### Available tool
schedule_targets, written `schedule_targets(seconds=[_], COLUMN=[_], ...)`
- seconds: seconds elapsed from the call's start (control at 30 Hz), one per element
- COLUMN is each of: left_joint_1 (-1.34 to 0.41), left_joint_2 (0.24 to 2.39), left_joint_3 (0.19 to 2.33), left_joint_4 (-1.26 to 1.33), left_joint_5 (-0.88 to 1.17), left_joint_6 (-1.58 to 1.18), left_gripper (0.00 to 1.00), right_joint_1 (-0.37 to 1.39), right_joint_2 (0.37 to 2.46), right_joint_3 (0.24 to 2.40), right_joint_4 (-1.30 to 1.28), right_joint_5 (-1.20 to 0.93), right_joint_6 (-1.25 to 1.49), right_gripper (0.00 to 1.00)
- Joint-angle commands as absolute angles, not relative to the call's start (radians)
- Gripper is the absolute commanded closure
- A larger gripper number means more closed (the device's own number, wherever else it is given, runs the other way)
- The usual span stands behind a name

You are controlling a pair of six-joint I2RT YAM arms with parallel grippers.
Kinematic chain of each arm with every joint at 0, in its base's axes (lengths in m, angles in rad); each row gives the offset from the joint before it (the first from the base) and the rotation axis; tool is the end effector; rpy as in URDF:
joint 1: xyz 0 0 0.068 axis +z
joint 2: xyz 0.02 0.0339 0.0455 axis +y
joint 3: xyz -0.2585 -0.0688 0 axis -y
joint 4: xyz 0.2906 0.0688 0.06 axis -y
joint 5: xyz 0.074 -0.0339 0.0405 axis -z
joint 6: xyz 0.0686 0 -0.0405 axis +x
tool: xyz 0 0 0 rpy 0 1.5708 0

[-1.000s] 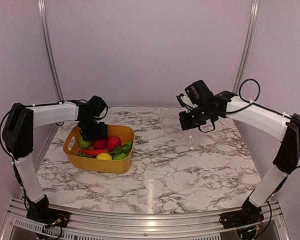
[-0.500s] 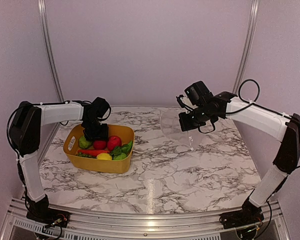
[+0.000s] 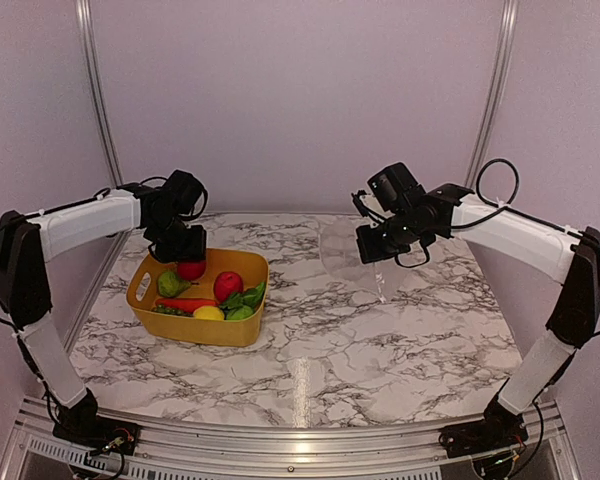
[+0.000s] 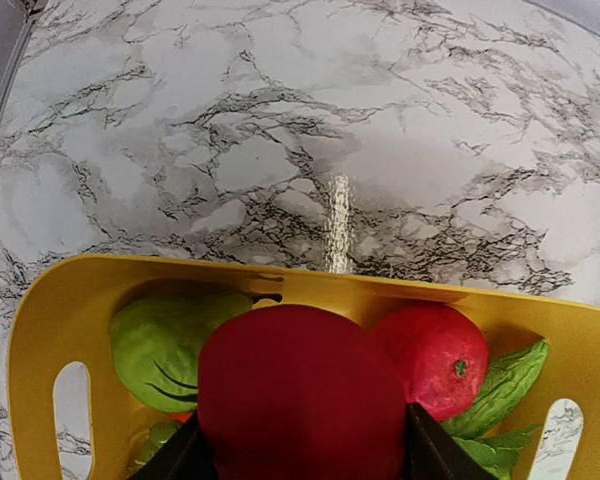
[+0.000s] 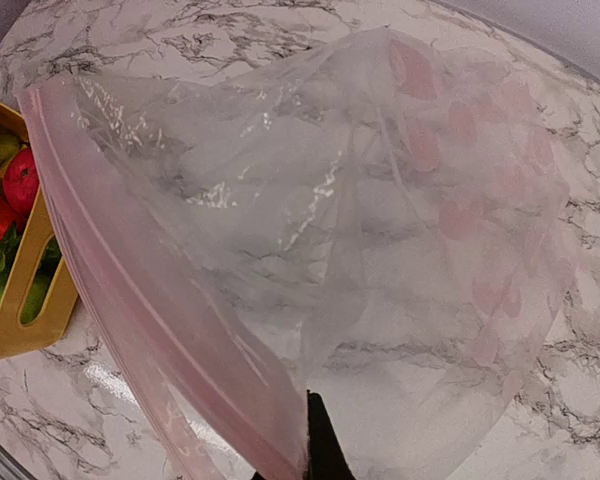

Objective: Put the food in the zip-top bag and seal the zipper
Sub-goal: Pick up the fake fruit from the bin, then place the fake fruit in the zipper food storage bag.

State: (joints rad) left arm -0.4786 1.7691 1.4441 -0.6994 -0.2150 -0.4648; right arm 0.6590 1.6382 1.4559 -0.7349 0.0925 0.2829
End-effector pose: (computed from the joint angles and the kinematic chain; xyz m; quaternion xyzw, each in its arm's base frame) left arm 0.3962 -0.1891 0.2105 -0.0223 0.9575 -0.0299 0.2859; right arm 0.3364 0.2525 0.2648 -0.1623 0.9322 0.1065 0.3056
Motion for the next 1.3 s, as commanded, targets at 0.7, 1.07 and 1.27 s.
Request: schedule_targets(seconds=[0.7,1.07,1.27], left_joint_1=[-0.787,-0.857,-0.869], left_joint_2=[1.579,1.699,1.749], left_joint_3=[1.314,1.364,1.455], left_joint_4=[0.206,0.232,0.009], left_joint_5=[0.275,0.211,-0.003], left_joint_6=[-0.758,-0.785,-0.815], left_gripper=[0.56,0.58,0.61], right_joint_1=[0.696,0.698,0.696], right_joint_2=[1.721,1.694,1.663], right_joint_3=[1.605,1.659,1.633], right_joint_4=[-0.722,-0.716,-0.703], right_joint_5=[-0.082,-0.162,-0.163], right_joint_6=[0.356,0.455,0.487], right_gripper=[1.0,1.0,1.0])
